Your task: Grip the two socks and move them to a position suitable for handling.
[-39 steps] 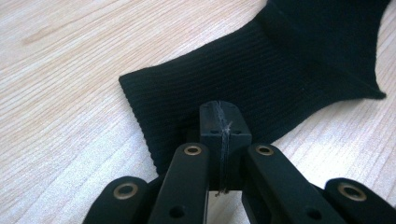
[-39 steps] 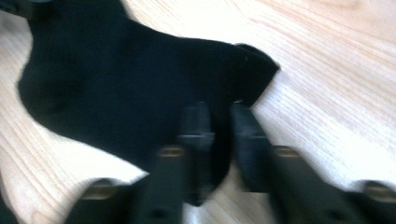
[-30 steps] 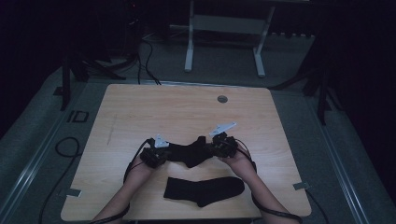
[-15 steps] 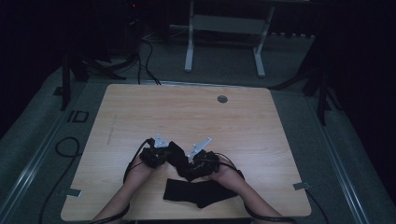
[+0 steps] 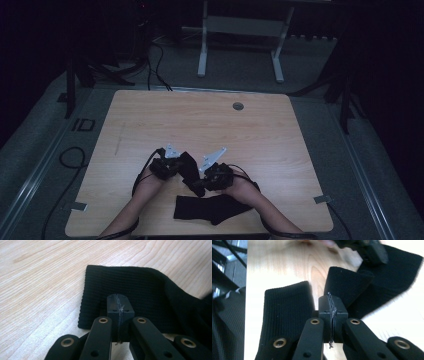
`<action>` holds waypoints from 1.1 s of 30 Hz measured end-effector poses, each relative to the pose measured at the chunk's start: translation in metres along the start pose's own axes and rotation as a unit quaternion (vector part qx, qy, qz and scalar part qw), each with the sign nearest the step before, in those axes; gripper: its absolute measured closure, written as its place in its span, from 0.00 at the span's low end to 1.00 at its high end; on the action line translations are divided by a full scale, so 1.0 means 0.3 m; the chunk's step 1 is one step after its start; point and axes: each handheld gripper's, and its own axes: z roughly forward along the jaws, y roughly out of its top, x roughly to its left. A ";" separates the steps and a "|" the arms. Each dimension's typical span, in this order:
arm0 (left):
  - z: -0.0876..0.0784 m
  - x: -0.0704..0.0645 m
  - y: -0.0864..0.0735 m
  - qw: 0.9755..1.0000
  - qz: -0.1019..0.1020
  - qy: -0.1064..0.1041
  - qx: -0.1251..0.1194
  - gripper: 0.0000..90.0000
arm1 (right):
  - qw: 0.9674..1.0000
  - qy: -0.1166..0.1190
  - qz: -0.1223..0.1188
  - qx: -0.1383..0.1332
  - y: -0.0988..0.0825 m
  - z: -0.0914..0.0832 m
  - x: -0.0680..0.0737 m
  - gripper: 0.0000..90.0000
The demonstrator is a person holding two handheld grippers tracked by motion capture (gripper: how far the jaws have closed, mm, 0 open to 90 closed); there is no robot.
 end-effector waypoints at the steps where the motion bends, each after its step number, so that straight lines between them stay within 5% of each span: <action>1: 0.001 0.003 0.001 1.000 -0.003 -0.001 0.000 1.00 | 1.000 0.008 -0.001 0.003 0.003 0.006 0.005 0.98; 6: 0.002 0.013 0.001 1.000 -0.009 0.006 -0.002 1.00 | 0.999 0.020 -0.018 0.028 0.012 0.055 0.027 0.97; 9: 0.003 0.021 -0.001 1.000 -0.014 0.010 -0.005 1.00 | 0.999 0.003 -0.012 0.049 0.009 0.109 0.026 0.89; 11: 0.003 0.027 -0.003 1.000 -0.020 0.007 -0.007 1.00 | 0.999 0.014 0.000 0.045 0.010 0.118 0.020 0.80; 17: 0.003 0.029 -0.003 1.000 -0.017 0.005 -0.007 1.00 | 1.000 0.018 -0.005 0.023 0.031 0.046 0.018 0.76; 18: 0.003 0.029 -0.004 1.000 -0.017 0.005 -0.007 1.00 | 1.000 0.002 0.002 -0.005 0.042 -0.003 -0.001 0.77; 21: 0.003 0.029 -0.004 1.000 -0.017 0.005 -0.008 1.00 | 0.999 -0.033 0.019 -0.011 0.051 -0.024 -0.030 0.78; 24: 0.003 0.029 -0.002 1.000 -0.016 0.005 -0.007 1.00 | 0.998 -0.029 0.047 -0.009 0.059 0.004 -0.057 0.67; 28: 0.004 0.030 -0.002 1.000 -0.016 0.004 -0.006 1.00 | 0.998 -0.022 0.050 0.016 0.063 0.079 -0.067 0.55; 30: 0.003 0.030 -0.001 1.000 -0.015 0.004 -0.006 1.00 | 0.998 -0.007 0.053 0.037 0.060 0.123 -0.073 0.56; 33: 0.003 0.032 -0.002 1.000 -0.015 0.002 -0.005 1.00 | 0.998 -0.001 0.039 0.047 0.056 0.142 -0.064 0.78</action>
